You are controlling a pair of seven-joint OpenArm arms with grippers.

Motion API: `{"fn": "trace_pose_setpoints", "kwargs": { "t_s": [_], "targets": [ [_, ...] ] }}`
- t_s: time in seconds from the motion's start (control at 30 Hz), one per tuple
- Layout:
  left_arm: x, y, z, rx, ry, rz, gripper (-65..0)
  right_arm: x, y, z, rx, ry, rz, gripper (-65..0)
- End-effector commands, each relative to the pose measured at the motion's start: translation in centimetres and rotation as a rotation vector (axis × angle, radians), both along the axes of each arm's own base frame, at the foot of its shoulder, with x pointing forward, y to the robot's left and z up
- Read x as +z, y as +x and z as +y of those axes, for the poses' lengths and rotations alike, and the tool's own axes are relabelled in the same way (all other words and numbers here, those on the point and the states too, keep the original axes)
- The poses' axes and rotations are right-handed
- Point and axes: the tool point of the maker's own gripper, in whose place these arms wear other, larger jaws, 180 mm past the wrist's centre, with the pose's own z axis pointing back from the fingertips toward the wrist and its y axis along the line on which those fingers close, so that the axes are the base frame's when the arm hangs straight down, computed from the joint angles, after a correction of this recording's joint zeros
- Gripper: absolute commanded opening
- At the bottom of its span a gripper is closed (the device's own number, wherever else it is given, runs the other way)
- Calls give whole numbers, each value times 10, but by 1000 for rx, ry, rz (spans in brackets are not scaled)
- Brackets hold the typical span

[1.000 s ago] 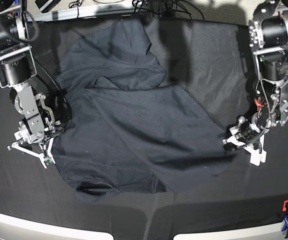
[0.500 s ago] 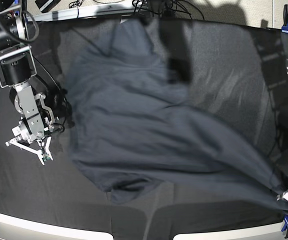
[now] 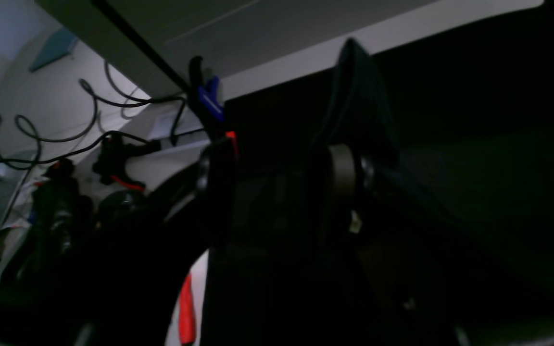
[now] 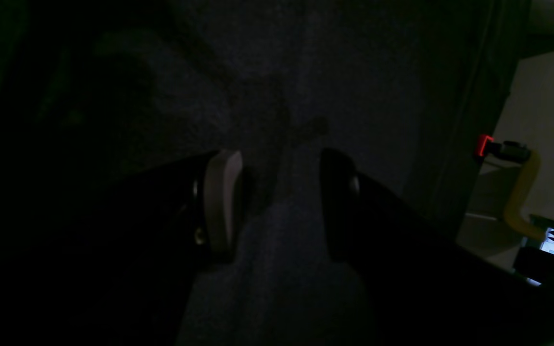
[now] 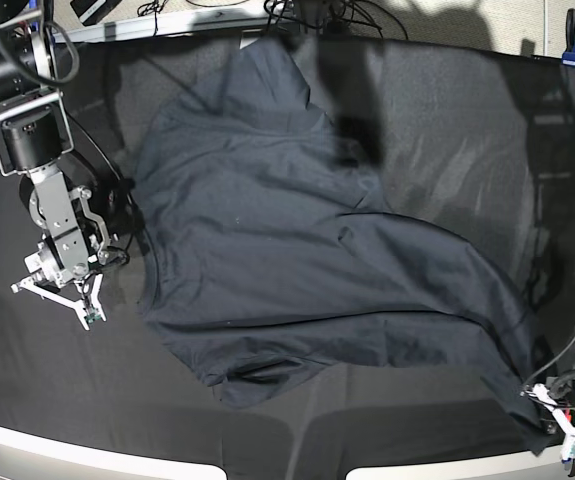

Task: Layout the t-shirt on the table in an organized manner, then fold the t-shirt properly
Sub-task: 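Pull the grasped fabric outward with the left gripper to unfold it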

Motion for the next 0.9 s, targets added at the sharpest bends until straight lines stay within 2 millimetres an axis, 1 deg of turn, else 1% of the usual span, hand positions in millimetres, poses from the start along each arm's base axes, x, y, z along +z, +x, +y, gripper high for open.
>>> {"fn": "trace_pose_setpoints", "kwargs": {
  "t_s": [0.0,0.1,0.13,0.23,0.37,0.5,0.63,0.7,0.8,0.87],
  "targets": [
    [36,7,13,26,-19,-84,-404,22,15,-9,-4,-29,-58,-388],
    [38,4,20,45,-127,-98,-404,22,15,-9,-4,-28,-58,-388],
    [40,3,23,50,-136,-102,-404,22,15,-9,-4,-29,-58,-388],
    [41,-1,35,70,-105,-87,-405,22,15,-9,-4,-28,-59,-388],
    [30,-9,52,113,-27,-2,-413,22,15,-9,-2,-28,-61,-388],
    [30,-12,59,128,-34,6,-420,22,15,-9,-2,-28,-61,-388],
    [31,-13,59,130,-140,-10,-420,23,18,-5,19,-23,-76,-389],
    [28,-14,55,106,-149,8,-420,22,19,2,56,-14,-69,-389],
    [21,-16,54,104,-148,46,-420,27,21,26,149,8,-93,-389],
    [16,-18,55,115,-143,76,-420,34,18,47,203,26,-129,-389]
  ]
}}
